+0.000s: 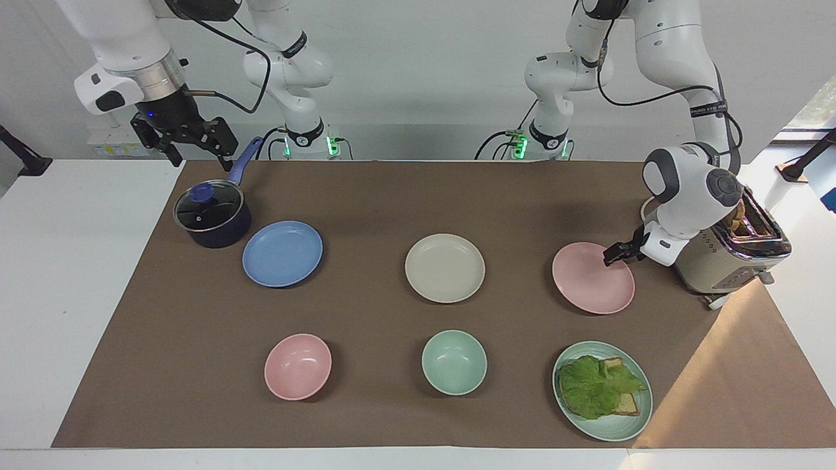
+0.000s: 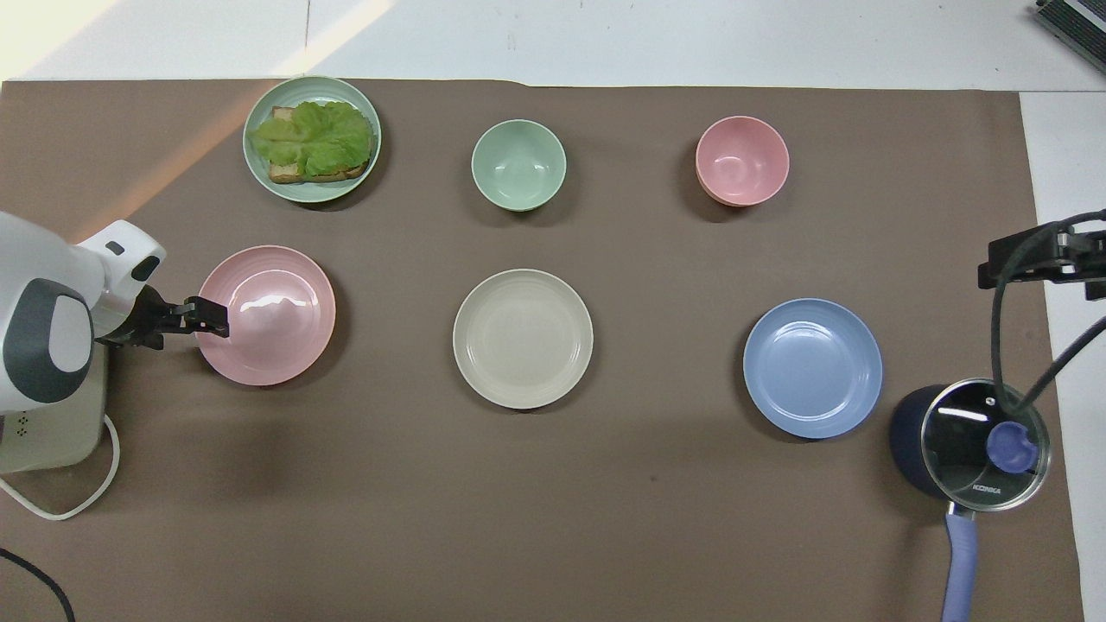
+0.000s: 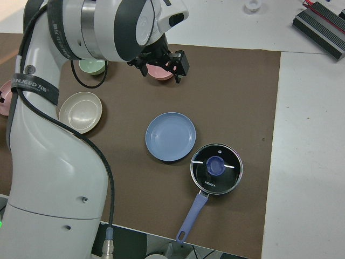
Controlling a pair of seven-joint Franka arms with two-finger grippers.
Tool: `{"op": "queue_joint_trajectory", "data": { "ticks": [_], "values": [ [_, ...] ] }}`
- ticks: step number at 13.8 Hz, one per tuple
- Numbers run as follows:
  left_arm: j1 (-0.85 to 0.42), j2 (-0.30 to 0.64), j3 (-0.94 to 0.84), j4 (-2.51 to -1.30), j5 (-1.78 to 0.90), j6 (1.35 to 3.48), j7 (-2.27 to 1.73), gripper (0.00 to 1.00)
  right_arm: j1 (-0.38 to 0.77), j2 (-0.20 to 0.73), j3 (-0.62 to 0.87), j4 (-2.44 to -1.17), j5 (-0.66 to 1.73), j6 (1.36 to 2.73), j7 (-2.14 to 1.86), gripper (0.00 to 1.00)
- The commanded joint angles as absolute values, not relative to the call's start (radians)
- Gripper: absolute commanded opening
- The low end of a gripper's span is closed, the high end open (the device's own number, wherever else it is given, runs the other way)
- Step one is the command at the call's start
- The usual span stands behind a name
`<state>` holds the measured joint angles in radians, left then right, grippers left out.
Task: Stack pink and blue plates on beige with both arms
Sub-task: 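Reach the left gripper to the pink plate rim and grasp it, then lift the pink plate with the left gripper onto the beige plate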
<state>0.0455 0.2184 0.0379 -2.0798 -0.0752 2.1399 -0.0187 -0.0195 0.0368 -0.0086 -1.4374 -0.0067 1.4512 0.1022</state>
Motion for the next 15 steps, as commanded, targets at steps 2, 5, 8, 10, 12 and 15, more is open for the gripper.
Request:
{"op": "queue_joint_trajectory", "data": {
  "ticks": [2, 5, 8, 10, 12, 15],
  "values": [
    [0.054, 0.218, 0.034, -2.088, -0.086, 2.163, -0.023, 0.44, -0.028, 0.015, -0.005, -1.462, 0.003, 1.459, 0.083, 1.00],
    [0.054, 0.218, 0.034, -2.088, -0.086, 2.152, -0.023, 0.03, -0.028, 0.015, 0.000, -1.460, 0.003, 1.459, 0.081, 1.00],
    [0.051, 0.218, 0.034, -2.080, -0.086, 2.131, -0.021, 0.00, -0.028, 0.015, 0.002, -1.460, 0.003, 1.459, 0.080, 1.00],
    [0.051, 0.218, 0.031, -2.047, -0.086, 2.082, -0.023, 0.00, -0.028, 0.015, 0.000, -1.460, 0.003, 1.457, 0.080, 1.00],
    [0.051, 0.210, 0.031, -1.982, -0.086, 1.975, -0.028, 0.00, -0.026, 0.015, 0.002, -1.460, 0.003, 1.460, 0.081, 1.00],
    [0.051, 0.209, 0.029, -1.840, -0.086, 1.763, -0.035, 0.00, -0.028, 0.015, -0.006, -1.462, 0.003, 1.460, 0.078, 1.00]
  ]
}}
